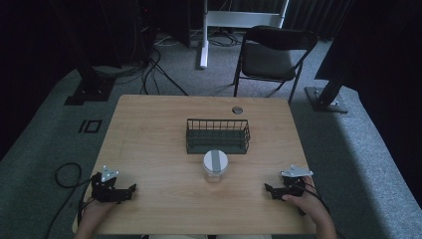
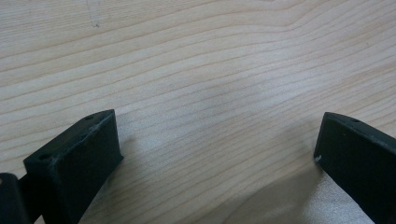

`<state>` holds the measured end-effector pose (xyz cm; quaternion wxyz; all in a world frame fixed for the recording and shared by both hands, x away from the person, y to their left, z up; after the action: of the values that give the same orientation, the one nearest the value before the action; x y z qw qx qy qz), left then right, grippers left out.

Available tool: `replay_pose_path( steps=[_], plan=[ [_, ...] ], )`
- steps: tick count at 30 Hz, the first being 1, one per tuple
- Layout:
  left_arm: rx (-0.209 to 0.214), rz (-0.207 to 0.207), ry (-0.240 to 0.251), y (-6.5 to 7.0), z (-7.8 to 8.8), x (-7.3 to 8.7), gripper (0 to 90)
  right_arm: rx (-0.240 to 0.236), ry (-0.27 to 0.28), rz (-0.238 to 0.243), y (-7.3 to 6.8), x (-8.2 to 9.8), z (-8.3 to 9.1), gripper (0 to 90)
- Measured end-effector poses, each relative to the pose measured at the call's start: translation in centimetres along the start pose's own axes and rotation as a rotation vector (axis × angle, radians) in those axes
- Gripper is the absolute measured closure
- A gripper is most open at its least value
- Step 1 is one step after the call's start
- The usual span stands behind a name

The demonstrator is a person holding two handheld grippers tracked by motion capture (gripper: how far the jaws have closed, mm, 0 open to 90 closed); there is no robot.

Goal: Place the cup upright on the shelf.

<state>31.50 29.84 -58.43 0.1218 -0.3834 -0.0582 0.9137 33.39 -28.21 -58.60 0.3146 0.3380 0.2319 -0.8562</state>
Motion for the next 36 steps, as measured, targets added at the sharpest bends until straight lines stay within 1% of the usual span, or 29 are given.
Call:
replay_pose_path(
  steps=[5, 26, 33, 36],
  plan=[
    [-0.01, 0.009, -0.003, -0.02, 0.02, 0.02, 0.6, 0.0, 0.0, 0.0, 0.0, 0.0, -0.01, 11.0],
    [-0.01, 0.01, -0.003, -0.02, 0.02, 0.04, 0.6, 0.0, 0.001, 0.001, -0.01, 0.0, -0.01, 11.0],
    [-0.01, 0.01, -0.003, -0.02, 0.02, 0.04, 0.6, 0.008, 0.003, -0.006, -0.06, -0.1, -0.11, 11.0],
    [-0.01, 0.01, -0.003, -0.02, 0.02, 0.04, 0.6, 0.011, 0.01, -0.017, -0.06, -0.2, -0.18, 11.3]
  ],
)
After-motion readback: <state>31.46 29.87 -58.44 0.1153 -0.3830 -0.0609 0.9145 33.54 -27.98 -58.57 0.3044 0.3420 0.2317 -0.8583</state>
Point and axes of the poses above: each handheld gripper's, and its own axes: z roughly backward along the jaws, x roughly out of its underside, y roughly to its right, the point moved 5 cm from there along -z, roughly forward along the jaws, and after that the axes turned 15 degrees about -x, right-handed, at the moved point
